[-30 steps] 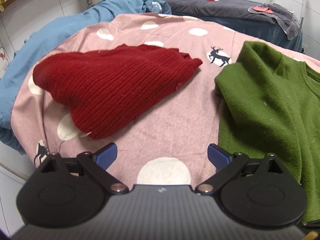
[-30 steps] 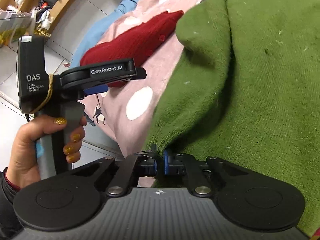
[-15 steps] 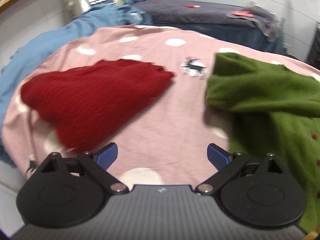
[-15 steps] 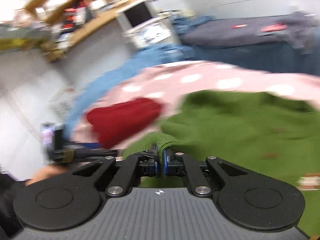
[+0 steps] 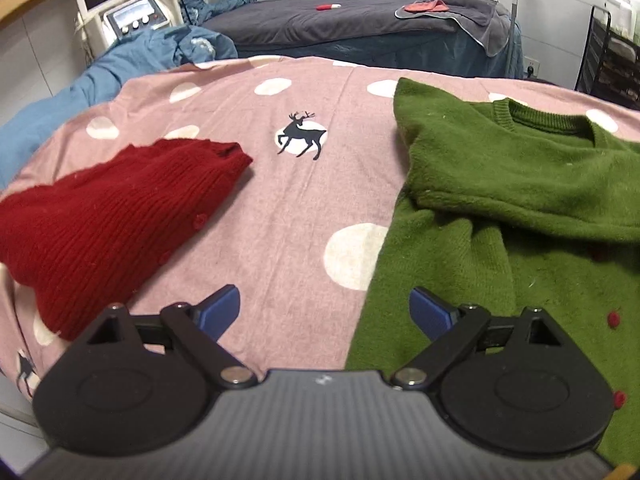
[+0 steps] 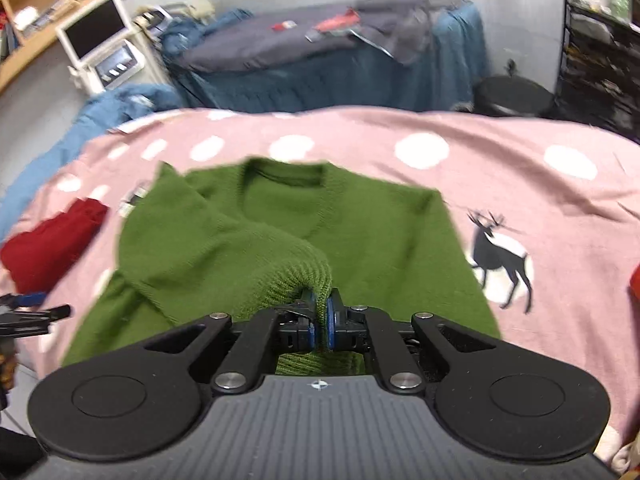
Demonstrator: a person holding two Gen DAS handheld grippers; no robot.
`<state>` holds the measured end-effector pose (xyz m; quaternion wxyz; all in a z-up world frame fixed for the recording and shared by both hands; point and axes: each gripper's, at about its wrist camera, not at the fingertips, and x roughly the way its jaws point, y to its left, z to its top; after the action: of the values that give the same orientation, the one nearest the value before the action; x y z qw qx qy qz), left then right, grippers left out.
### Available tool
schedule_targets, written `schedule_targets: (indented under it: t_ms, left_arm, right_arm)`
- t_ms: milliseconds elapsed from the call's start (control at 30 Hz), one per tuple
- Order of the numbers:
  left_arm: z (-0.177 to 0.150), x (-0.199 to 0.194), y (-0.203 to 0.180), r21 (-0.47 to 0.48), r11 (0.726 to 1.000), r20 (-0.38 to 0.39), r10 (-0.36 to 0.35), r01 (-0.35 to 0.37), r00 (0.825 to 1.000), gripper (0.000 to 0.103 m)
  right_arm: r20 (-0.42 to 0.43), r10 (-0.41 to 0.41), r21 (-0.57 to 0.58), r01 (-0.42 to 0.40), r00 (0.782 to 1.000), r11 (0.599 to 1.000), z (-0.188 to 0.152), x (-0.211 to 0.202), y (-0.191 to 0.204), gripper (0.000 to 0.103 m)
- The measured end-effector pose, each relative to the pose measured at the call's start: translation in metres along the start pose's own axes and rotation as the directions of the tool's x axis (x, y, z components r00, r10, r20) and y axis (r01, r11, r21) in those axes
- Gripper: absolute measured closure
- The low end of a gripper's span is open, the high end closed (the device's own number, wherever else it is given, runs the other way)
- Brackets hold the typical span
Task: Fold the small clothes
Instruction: 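Fold the sleeve across the cardigan body with the right tool and release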
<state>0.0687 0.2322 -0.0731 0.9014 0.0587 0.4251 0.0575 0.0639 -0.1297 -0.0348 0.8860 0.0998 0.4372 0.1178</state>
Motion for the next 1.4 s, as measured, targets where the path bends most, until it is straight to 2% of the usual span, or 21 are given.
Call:
schedule_targets:
  t_ms: [100, 200, 267, 367, 467, 533, 600, 633, 667, 700, 767, 833, 867, 900, 933, 967, 1000, 1033, 1133, 1400]
  left_arm:
    - [-0.004, 0.004, 0.003, 0.012, 0.999, -0.009, 0.035, -0.035, 0.999, 0.010]
    - [-0.007, 0.009, 0.016, -0.035, 0.999, -0.027, 0.020, -0.021, 0.999, 0.010]
    - [-0.006, 0.011, 0.019, -0.056, 0.998, -0.026, 0.003, -0.004, 1.000, 0.010]
    - [0.002, 0.011, 0.014, -0.052, 0.999, 0.010, -0.010, 0.011, 1.000, 0.010]
    - [0.018, 0.014, 0.005, -0.053, 0.998, 0.056, -0.032, 0.035, 0.998, 0.014]
    - [0.032, 0.017, -0.002, -0.067, 0.995, 0.081, -0.063, 0.069, 0.995, 0.014]
    - [0.046, 0.023, -0.011, -0.066, 0.992, 0.101, -0.098, 0.105, 0.990, 0.014]
    - [0.053, 0.029, -0.018, -0.057, 0.991, 0.098, -0.115, 0.121, 0.989, 0.014]
    - [0.059, 0.035, -0.024, -0.057, 0.991, 0.096, -0.118, 0.124, 0.988, 0.015]
    - [0.064, 0.043, -0.032, -0.056, 0.990, 0.095, -0.122, 0.128, 0.988, 0.018]
    - [0.073, 0.059, -0.048, -0.034, 0.987, 0.072, -0.154, 0.157, 0.985, 0.021]
    - [0.077, 0.079, -0.063, -0.018, 0.987, 0.040, -0.158, 0.158, 0.987, 0.024]
    - [0.077, 0.089, -0.069, 0.000, 0.991, 0.024, -0.135, 0.135, 0.991, 0.024]
    - [0.077, 0.099, -0.072, 0.004, 0.995, 0.005, -0.104, 0.104, 0.995, 0.022]
    - [0.078, 0.109, -0.074, -0.006, 0.996, -0.019, -0.086, 0.086, 0.996, 0.016]
    - [0.078, 0.118, -0.072, -0.028, 0.996, -0.040, -0.081, 0.080, 0.996, 0.011]
    - [0.078, 0.125, -0.069, -0.059, 0.996, -0.053, -0.072, 0.069, 0.996, 0.000]
    - [0.078, 0.131, -0.063, -0.089, 0.994, -0.064, -0.069, 0.063, 0.996, 0.000]
    - [0.077, 0.138, -0.049, -0.156, 0.982, -0.084, -0.122, 0.108, 0.989, 0.000]
    - [0.074, 0.115, -0.066, 0.035, 0.998, 0.011, -0.061, 0.061, 0.998, 0.000]
  right_arm:
    - [-0.018, -0.028, 0.012, 0.028, 0.999, 1.000, 0.004, 0.014, -0.004, 0.093]
    - [-0.031, -0.078, 0.001, 0.078, 0.996, 0.997, 0.004, 0.023, -0.011, 0.094]
    - [-0.046, -0.146, -0.038, 0.144, 0.988, 0.989, 0.003, 0.033, -0.009, 0.094]
    - [-0.079, -0.207, -0.050, 0.203, 0.975, 0.978, -0.002, 0.051, -0.008, 0.093]
    - [-0.054, -0.245, -0.074, 0.241, 0.968, 0.968, -0.011, 0.061, -0.004, 0.093]
    - [-0.002, -0.288, -0.101, 0.286, 0.958, 0.953, -0.016, 0.058, 0.002, 0.080]
    - [0.115, -0.360, -0.093, 0.371, 0.926, 0.924, -0.020, 0.040, 0.013, 0.039]
    - [0.188, -0.387, -0.089, 0.408, 0.903, 0.909, -0.024, 0.029, 0.020, 0.031]
    - [0.243, -0.384, -0.090, 0.415, 0.891, 0.905, -0.028, 0.020, 0.027, 0.028]
    - [0.277, -0.357, -0.097, 0.396, 0.892, 0.913, -0.032, 0.012, 0.033, 0.035]
    - [0.301, -0.279, -0.141, 0.332, 0.912, 0.933, -0.042, 0.007, 0.045, 0.045]
    - [0.269, -0.228, -0.197, 0.285, 0.936, 0.938, -0.051, 0.015, 0.055, 0.048]
    - [0.247, -0.211, -0.217, 0.267, 0.946, 0.939, -0.056, 0.022, 0.058, 0.054]
    - [0.221, -0.205, -0.226, 0.254, 0.953, 0.940, -0.060, 0.031, 0.058, 0.056]
    - [0.186, -0.214, -0.224, 0.253, 0.959, 0.941, -0.063, 0.041, 0.056, 0.057]
    - [0.147, -0.243, -0.213, 0.270, 0.959, 0.939, -0.065, 0.051, 0.051, 0.058]
    - [0.121, -0.286, -0.199, 0.305, 0.951, 0.931, -0.068, 0.060, 0.046, 0.056]
    - [0.111, -0.309, -0.181, 0.325, 0.944, 0.928, -0.070, 0.065, 0.040, 0.055]
    - [0.121, -0.284, -0.095, 0.296, 0.951, 0.951, -0.073, 0.062, 0.027, 0.055]
    - [0.128, -0.287, -0.078, 0.298, 0.949, 0.951, -0.076, 0.067, 0.025, 0.050]
